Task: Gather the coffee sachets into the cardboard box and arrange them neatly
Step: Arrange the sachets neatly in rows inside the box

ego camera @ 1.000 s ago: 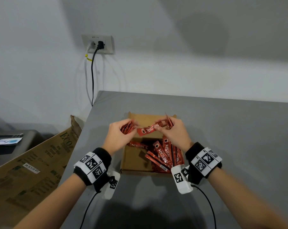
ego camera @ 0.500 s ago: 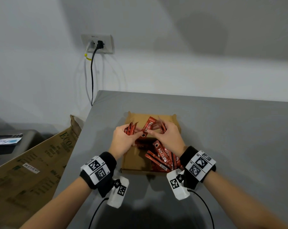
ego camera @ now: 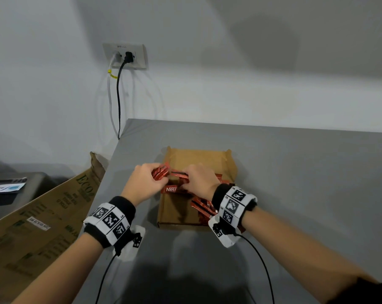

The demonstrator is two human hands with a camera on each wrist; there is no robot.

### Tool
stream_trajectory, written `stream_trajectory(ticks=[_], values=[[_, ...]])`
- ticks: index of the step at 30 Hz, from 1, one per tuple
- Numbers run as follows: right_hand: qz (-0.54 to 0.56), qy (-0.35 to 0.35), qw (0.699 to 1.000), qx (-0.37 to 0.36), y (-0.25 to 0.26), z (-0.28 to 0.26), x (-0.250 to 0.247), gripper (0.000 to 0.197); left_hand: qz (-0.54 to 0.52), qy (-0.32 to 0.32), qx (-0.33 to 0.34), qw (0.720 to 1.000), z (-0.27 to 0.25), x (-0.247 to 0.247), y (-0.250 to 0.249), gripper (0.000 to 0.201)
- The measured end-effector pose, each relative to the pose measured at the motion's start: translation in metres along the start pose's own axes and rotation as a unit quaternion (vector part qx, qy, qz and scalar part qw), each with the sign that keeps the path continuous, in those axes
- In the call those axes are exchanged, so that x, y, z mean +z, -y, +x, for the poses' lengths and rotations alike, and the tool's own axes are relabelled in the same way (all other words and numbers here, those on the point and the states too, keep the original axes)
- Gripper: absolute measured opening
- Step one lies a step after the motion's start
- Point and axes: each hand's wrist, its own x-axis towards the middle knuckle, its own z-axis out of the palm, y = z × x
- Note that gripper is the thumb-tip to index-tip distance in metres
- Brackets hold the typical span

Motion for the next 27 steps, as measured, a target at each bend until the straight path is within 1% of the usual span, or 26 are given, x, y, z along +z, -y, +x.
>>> stream_trajectory(ticks=[2, 4, 7, 9, 12, 15, 17, 18, 21, 24, 26, 27], values=[[-0.031, -0.006, 0.999, 0.007, 0.004, 0.005, 0.006, 0.010, 0.050, 0.029, -0.003, 0.998, 0.000, 0.001, 0.005, 0.004], [-0.056, -0.004, 0.998, 0.014, 0.006, 0.006, 0.009, 0.010, 0.088, 0.063, -0.013, 0.994, 0.001, 0.002, 0.007, 0.007], [-0.087, 0.029, 0.996, 0.019, 0.003, 0.005, 0.011, 0.011, 0.164, 0.105, -0.008, 0.981, 0.002, 0.007, 0.009, 0.012], [-0.098, 0.047, 0.994, 0.020, 0.000, 0.004, 0.011, 0.015, 0.221, 0.104, 0.008, 0.970, 0.003, 0.014, 0.010, 0.014], [-0.114, 0.050, 0.992, 0.014, 0.001, 0.006, 0.012, 0.015, 0.274, 0.086, 0.021, 0.958, 0.006, 0.023, 0.009, 0.013], [-0.116, 0.054, 0.992, 0.005, 0.002, 0.007, 0.014, 0.018, 0.288, 0.085, 0.015, 0.954, 0.008, 0.028, 0.008, 0.014], [-0.110, 0.062, 0.992, 0.012, 0.001, 0.007, 0.012, 0.024, 0.297, 0.078, 0.017, 0.951, 0.008, 0.031, 0.009, 0.014], [-0.110, 0.067, 0.992, 0.017, -0.001, 0.007, 0.011, 0.024, 0.303, 0.073, 0.020, 0.950, 0.008, 0.033, 0.010, 0.013], [-0.138, 0.073, 0.987, 0.030, -0.008, 0.004, 0.007, 0.013, 0.315, 0.072, 0.023, 0.946, 0.009, 0.038, 0.012, 0.010], [-0.157, 0.088, 0.983, 0.045, -0.012, 0.000, 0.005, 0.015, 0.308, 0.080, 0.025, 0.948, 0.008, 0.041, 0.015, 0.010], [-0.164, 0.093, 0.981, 0.044, -0.011, 0.000, 0.004, 0.013, 0.305, 0.084, 0.026, 0.948, 0.008, 0.041, 0.015, 0.009], [-0.165, 0.095, 0.981, 0.042, -0.010, 0.000, 0.004, 0.015, 0.305, 0.085, 0.027, 0.948, 0.007, 0.041, 0.014, 0.011]])
